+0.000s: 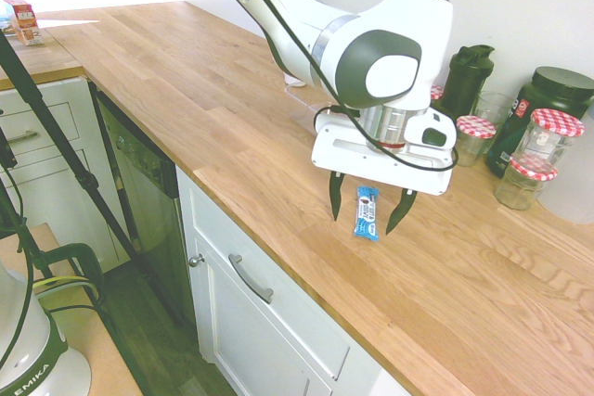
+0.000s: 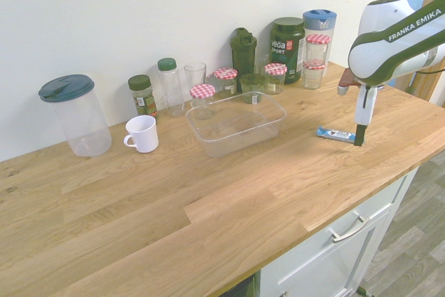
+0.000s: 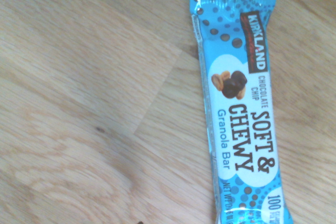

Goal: Put the protein bar into the container

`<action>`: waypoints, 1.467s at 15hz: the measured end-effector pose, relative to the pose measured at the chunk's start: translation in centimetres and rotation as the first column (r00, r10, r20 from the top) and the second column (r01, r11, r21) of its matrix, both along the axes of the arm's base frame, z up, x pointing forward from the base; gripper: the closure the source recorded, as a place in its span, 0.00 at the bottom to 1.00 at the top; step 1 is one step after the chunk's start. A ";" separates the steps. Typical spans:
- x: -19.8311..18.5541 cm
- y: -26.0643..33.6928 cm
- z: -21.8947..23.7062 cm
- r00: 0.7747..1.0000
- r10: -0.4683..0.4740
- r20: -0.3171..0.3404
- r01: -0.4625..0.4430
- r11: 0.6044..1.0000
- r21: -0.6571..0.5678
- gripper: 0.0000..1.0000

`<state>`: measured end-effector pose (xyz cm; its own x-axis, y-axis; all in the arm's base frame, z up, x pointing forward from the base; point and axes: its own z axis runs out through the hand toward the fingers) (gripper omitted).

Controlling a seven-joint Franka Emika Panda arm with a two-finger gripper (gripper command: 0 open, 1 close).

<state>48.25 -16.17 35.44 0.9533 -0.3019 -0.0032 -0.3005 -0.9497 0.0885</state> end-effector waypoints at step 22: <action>6.7 2.8 -1.8 0.999 0.038 0.016 -0.038 0.999 -0.023 0.00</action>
<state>54.91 -13.38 33.60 0.9640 -0.2654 0.0190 -0.2659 -0.9582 0.1058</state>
